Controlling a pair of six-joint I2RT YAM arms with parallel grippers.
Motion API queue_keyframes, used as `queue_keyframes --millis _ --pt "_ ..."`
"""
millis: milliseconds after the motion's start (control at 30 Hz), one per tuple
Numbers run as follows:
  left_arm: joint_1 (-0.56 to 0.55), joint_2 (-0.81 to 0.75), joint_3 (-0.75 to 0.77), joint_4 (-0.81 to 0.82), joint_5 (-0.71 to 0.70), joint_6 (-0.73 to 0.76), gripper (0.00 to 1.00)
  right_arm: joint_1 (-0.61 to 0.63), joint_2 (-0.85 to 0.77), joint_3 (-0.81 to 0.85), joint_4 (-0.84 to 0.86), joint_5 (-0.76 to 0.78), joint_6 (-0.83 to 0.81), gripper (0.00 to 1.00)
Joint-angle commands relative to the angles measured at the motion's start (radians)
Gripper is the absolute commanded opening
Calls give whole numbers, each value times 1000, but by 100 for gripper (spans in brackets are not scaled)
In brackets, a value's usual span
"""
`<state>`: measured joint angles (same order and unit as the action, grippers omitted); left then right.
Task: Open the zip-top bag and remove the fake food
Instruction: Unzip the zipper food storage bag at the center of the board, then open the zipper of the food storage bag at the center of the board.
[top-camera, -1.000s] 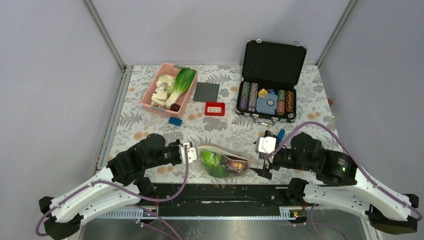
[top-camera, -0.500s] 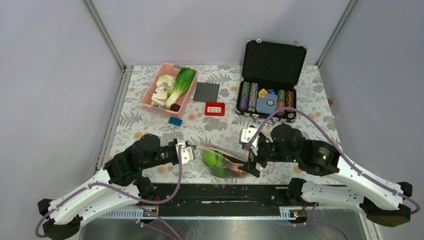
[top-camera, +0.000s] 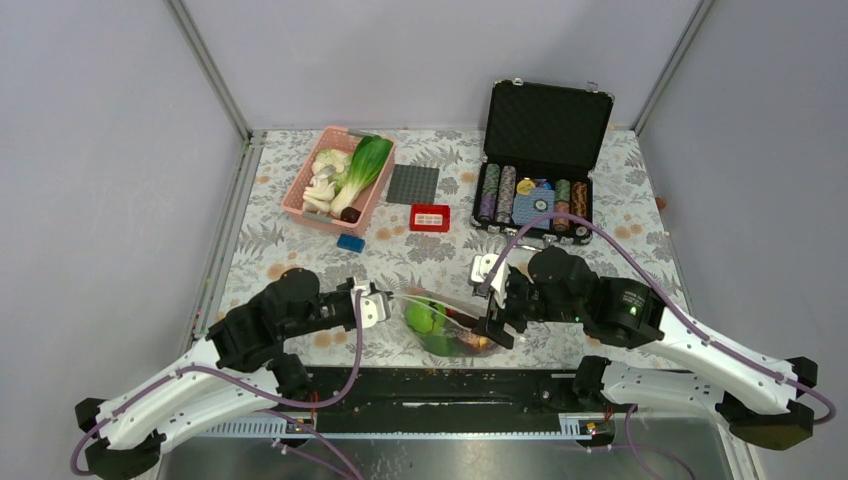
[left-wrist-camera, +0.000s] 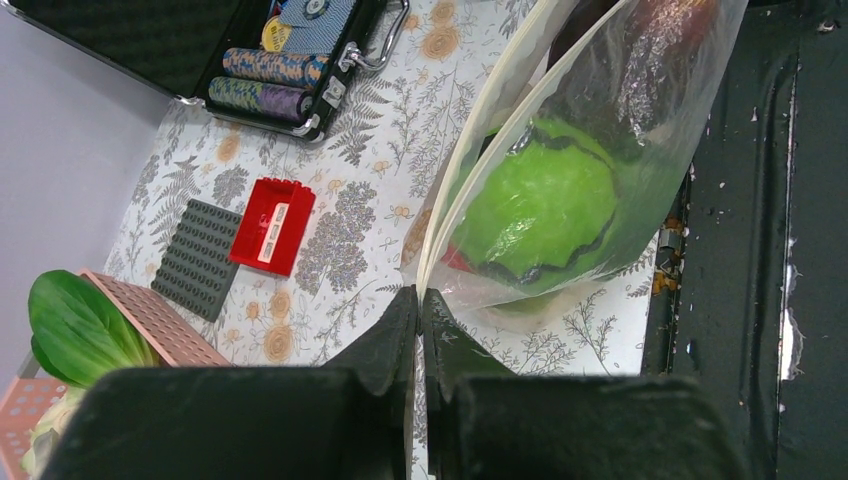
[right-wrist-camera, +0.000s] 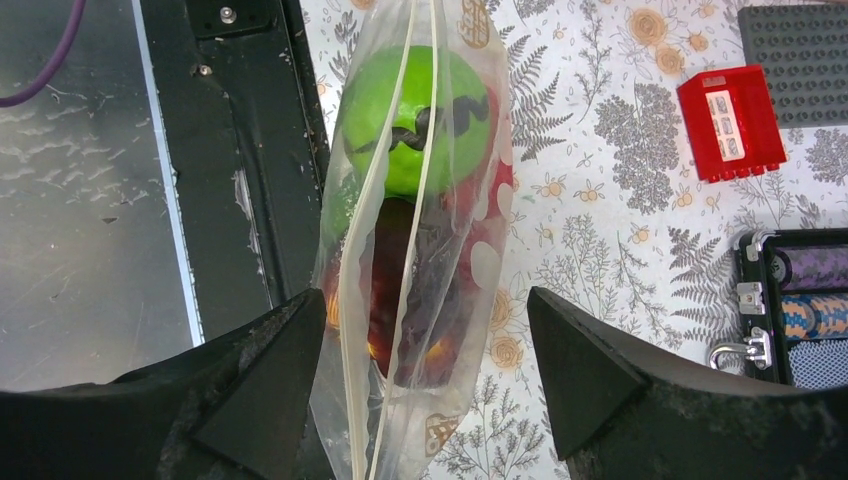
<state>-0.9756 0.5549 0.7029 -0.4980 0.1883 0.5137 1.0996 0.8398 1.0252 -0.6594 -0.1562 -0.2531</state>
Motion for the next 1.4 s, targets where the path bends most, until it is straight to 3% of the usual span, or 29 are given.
queue_keyframes --millis 0,433,667,833,900,967,1067,1133,1167,1267,1367 --pt "3 -18 22 69 27 -16 0 2 16 -7 45 13 8 81" --pt "3 -25 13 76 60 -23 0 2 135 2 86 38 -15 61" --pt "3 -38 12 76 62 -20 0 2 168 5 88 38 -22 29" --pt "3 -47 1 90 62 -43 0 2 179 28 107 31 39 24" --pt "3 -47 -2 101 60 -64 2 2 196 58 98 42 89 16" --pt "3 -47 -4 121 50 -101 19 2 222 96 72 63 124 0" --pt "3 -48 -4 136 54 -145 28 2 247 130 46 64 132 0" --pt "3 -51 -5 146 44 -187 39 2 248 134 52 96 156 0" --pt "3 -54 -6 158 26 -215 47 2 248 138 53 116 173 0" --pt "3 -57 -6 192 -93 -324 97 1 242 152 54 163 195 0" --pt "3 -52 15 197 -261 -488 99 2 238 176 57 250 217 0"
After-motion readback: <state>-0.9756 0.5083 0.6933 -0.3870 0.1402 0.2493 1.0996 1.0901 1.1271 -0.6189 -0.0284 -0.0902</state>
